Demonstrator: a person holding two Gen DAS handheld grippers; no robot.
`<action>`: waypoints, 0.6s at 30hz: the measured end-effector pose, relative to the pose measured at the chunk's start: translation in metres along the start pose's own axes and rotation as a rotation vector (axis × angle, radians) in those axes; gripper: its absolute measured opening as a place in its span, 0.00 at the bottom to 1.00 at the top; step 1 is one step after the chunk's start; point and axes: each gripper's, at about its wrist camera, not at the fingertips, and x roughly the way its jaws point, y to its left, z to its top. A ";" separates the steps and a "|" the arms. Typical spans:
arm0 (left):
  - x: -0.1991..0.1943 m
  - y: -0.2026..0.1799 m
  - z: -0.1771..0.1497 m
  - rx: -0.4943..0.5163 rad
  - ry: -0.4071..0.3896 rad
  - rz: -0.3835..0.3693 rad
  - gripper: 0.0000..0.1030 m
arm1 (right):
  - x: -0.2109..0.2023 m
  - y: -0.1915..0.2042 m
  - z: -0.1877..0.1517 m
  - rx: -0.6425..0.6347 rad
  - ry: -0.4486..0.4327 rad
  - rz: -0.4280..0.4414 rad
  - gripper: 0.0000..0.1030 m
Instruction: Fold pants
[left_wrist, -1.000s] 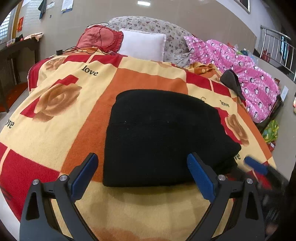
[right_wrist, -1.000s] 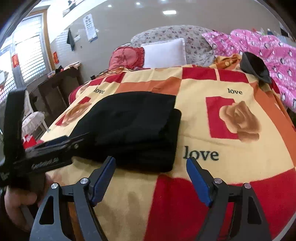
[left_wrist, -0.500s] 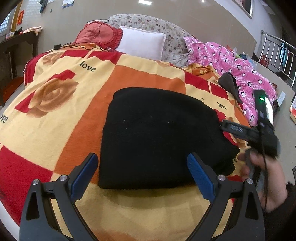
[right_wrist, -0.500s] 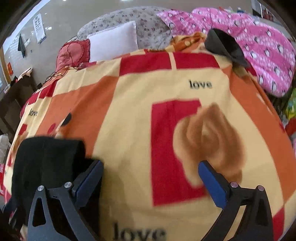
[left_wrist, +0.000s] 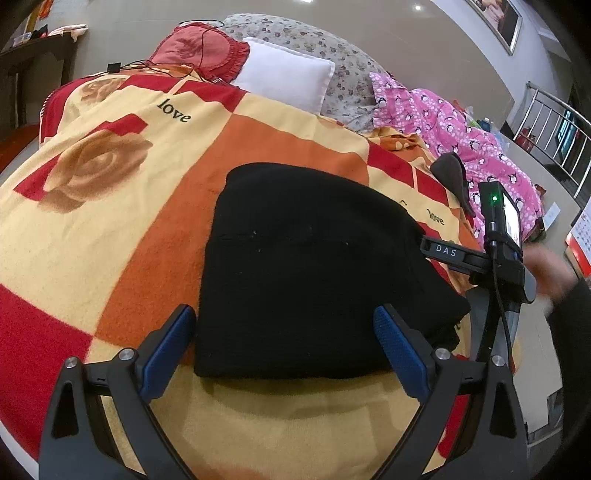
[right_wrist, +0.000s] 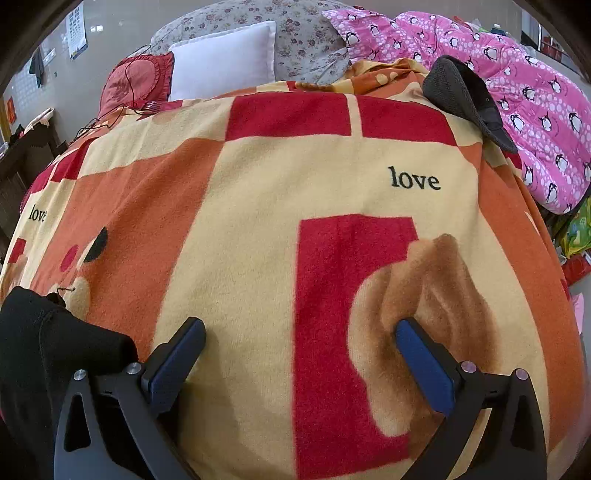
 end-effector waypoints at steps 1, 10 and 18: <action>0.001 0.000 0.000 0.000 0.000 0.002 0.95 | 0.000 0.000 0.000 0.000 0.000 0.000 0.99; 0.007 -0.002 0.005 -0.025 0.002 0.014 0.95 | 0.000 0.000 0.000 0.000 0.000 0.000 0.99; 0.006 0.001 0.005 -0.034 -0.005 -0.011 0.95 | 0.000 0.000 0.000 0.000 0.000 0.000 0.99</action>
